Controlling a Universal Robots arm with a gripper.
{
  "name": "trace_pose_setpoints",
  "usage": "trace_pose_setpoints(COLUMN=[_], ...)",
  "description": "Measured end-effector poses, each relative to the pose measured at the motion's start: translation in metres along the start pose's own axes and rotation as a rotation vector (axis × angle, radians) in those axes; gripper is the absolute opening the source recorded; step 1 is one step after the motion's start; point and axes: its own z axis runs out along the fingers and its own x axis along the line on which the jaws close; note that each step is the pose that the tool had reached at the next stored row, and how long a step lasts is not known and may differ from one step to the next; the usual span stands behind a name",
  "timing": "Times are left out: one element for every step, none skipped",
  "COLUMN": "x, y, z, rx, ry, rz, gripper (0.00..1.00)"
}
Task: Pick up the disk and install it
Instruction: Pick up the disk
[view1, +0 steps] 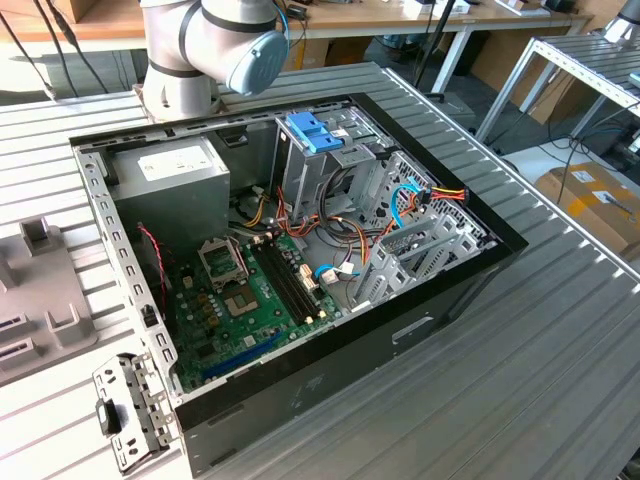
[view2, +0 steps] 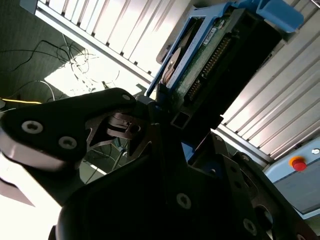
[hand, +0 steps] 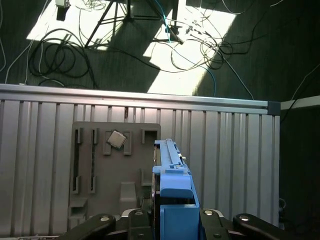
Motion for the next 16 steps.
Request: trace_pose_setpoints(x=[0.0004,0.0015,0.0026,0.0063,0.0142,0.0185,0.0208,0.0218,0.0226,0.0236,0.0249,0.0263,0.0276,0.0289,0.0296,0.0305], y=[-0.0001,-0.0004,-0.0008,-0.0015,-0.0015,-0.0015,-0.0015,-0.0014,-0.0014,-0.0014,-0.0013,-0.0012,-0.0012,-0.0011,-0.0011,-0.0011], z=[0.0001,0.0005,0.0009,0.0021,0.0015,0.0010,0.0007,0.0006,0.0005,0.0004,0.0002,0.0000,-0.0001,-0.0003,-0.0004,-0.0005], rx=[0.0000,0.0000,0.0000,0.0002,0.0000,0.0000,0.0000,0.0000,0.0000,0.0000,0.0000,0.0001,0.0001,0.0001,0.0000,0.0000], ry=[0.0000,0.0000,0.0000,-0.0001,0.0000,0.0000,0.0000,0.0000,0.0000,0.0000,0.0000,-0.0001,0.0000,0.0000,0.0000,0.0000], rz=[0.000,0.000,0.000,0.000,0.000,0.000,0.000,0.000,0.000,0.000,0.000,0.000,0.000,0.000,0.000,0.000], gripper=[0.36,0.36,0.36,0.36,0.36,0.36,0.36,0.36,0.36,0.36,0.36,0.36,0.36,0.36,0.36,0.36])
